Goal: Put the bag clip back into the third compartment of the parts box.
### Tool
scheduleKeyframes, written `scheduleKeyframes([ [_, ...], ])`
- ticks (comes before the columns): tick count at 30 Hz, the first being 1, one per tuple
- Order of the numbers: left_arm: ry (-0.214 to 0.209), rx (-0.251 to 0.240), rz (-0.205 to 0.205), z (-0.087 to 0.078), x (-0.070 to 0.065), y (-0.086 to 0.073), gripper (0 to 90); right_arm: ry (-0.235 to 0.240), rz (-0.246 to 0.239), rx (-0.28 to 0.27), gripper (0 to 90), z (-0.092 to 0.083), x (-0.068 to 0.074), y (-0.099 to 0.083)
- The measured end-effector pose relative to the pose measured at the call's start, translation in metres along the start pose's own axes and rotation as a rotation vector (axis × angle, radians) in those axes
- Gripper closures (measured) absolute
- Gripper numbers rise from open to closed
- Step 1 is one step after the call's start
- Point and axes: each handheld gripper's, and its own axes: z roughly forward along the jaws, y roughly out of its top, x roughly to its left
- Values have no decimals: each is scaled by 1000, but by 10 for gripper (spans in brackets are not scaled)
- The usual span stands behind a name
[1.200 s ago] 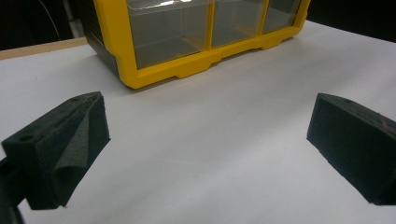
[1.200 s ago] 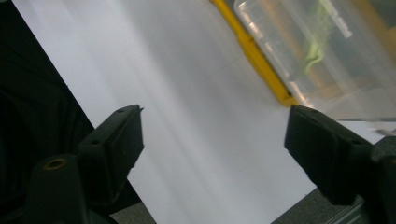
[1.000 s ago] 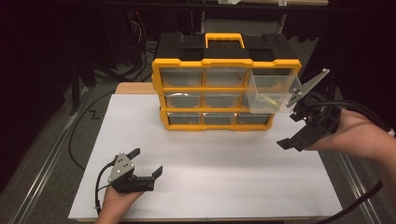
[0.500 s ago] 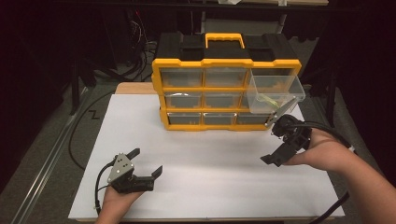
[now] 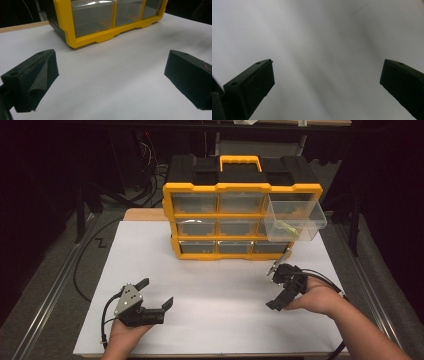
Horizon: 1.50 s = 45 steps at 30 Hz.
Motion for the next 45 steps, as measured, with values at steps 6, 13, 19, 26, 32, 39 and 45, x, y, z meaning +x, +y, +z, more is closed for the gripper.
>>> scheduleKeyframes([
  [6,0,3,1,0,0,0,4,3,21,7,0,35,-1,-5],
  [13,-3,3,-2,1,0,0,4,-21,36,-106,0,46,4,-13],
  [19,-3,7,-2,1,0,0,4,-2,102,-285,0,49,6,-19],
  [26,-5,13,0,2,0,-1,4,43,204,-478,0,51,5,-34],
  [32,4,11,-3,3,1,-1,4,7,251,-735,0,42,11,-54],
  [39,21,-5,-29,-1,6,-1,4,-88,275,-898,0,36,18,-77],
  [45,21,8,-23,3,4,-1,4,-79,365,-1021,0,35,15,-93],
])
